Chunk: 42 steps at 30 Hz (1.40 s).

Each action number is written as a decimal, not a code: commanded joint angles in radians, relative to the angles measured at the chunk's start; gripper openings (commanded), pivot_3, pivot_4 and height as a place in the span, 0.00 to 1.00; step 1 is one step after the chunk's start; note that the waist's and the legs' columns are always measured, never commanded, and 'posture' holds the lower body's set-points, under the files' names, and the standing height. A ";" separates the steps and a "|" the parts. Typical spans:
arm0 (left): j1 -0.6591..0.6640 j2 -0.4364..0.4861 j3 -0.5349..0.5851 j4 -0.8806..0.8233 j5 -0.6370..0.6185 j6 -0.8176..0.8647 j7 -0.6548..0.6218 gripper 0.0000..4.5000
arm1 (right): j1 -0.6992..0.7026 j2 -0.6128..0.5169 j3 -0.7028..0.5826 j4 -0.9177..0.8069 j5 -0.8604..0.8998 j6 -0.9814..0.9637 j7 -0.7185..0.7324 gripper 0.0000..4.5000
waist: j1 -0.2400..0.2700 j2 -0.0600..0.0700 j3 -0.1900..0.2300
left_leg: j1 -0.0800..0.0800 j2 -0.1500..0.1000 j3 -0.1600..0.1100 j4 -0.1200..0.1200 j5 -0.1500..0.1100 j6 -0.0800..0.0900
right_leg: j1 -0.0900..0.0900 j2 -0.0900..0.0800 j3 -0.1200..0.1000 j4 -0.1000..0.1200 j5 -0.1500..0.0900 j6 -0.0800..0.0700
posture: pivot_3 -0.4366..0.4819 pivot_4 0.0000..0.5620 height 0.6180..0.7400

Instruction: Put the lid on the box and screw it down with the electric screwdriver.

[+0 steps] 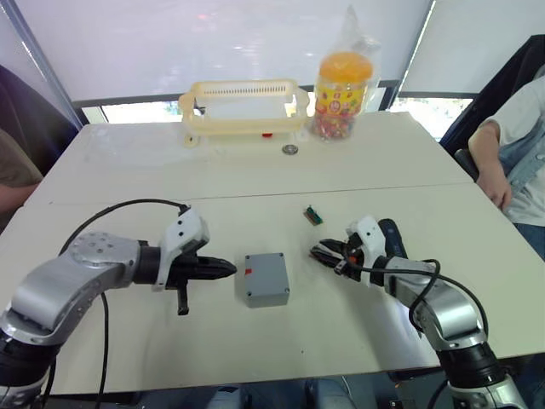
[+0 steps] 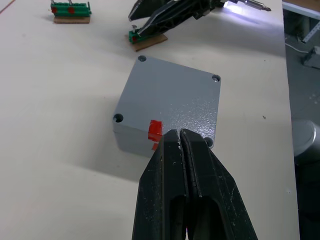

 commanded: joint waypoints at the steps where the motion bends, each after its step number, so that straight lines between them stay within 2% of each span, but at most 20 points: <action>1: -0.002 0.001 0.008 -0.019 0.007 -0.024 0.007 0.00 | -0.019 0.011 -0.001 -0.002 -0.010 -0.033 -0.008 0.37 | 0.000 0.000 0.000 | 0.000 0.000 0.000 0.000 0.000 0.000 | 0.000 0.000 0.000 0.000 0.000 0.000 | 0.48 0.27 1.00; 6: 0.009 0.002 -0.004 -0.016 0.024 -0.042 0.010 0.00 | -0.021 0.020 0.005 0.019 -0.026 -0.048 -0.010 0.37 | 0.000 0.000 0.000 | 0.000 0.000 0.000 0.000 0.000 0.000 | 0.000 0.000 0.000 0.000 0.000 0.000 | 0.48 0.27 1.00; 9: 0.010 -0.002 -0.005 -0.017 0.028 -0.045 0.013 0.00 | -0.020 0.020 0.013 0.028 -0.038 -0.057 -0.010 0.19 | 0.000 0.000 0.000 | 0.000 0.000 0.000 0.000 0.000 0.000 | 0.000 0.000 0.000 0.000 0.000 0.000 | 0.48 0.27 1.00; 11: 0.010 -0.004 -0.004 -0.018 0.027 -0.044 0.016 0.00 | -0.019 0.022 0.014 0.031 -0.041 -0.058 -0.010 0.01 | 0.000 0.000 0.000 | 0.000 0.000 0.000 0.000 0.000 0.000 | 0.000 0.000 0.000 0.000 0.000 0.000 | 0.48 0.27 1.00; 21: 0.016 -0.002 -0.001 -0.010 0.029 -0.059 0.022 0.00 | -0.021 0.017 -0.009 0.002 -0.024 -0.045 -0.012 0.01 | 0.000 0.000 0.000 | 0.000 0.000 0.000 0.000 0.000 0.000 | 0.000 0.000 0.000 0.000 0.000 0.000 | 0.48 0.27 1.00; 33: -0.004 -0.015 -0.023 0.015 0.040 -0.076 0.002 0.00 | -0.097 -0.010 -0.071 -0.188 0.080 0.102 -0.011 0.01 | 0.000 0.000 0.000 | 0.000 0.000 0.000 0.000 0.000 0.000 | 0.000 0.000 0.000 0.001 0.000 0.000 | 0.48 0.27 1.00; 38: -0.015 0.007 -0.012 0.012 0.029 -0.063 -0.030 0.00 | -0.132 -0.009 -0.032 -0.288 0.160 0.191 0.016 0.01 | -0.001 0.000 0.000 | 0.000 0.000 0.000 0.000 0.000 0.000 | 0.000 0.000 0.000 0.001 0.000 0.000 | 0.48 0.27 1.00; 42: -0.016 0.043 -0.010 0.020 0.043 -0.077 -0.067 0.00 | -0.136 0.008 0.017 -0.301 0.166 0.205 0.013 0.01 | 0.000 0.000 0.000 | 0.000 0.000 0.000 0.000 0.000 0.000 | 0.000 0.000 0.000 0.001 0.000 0.000 | 0.48 0.27 1.00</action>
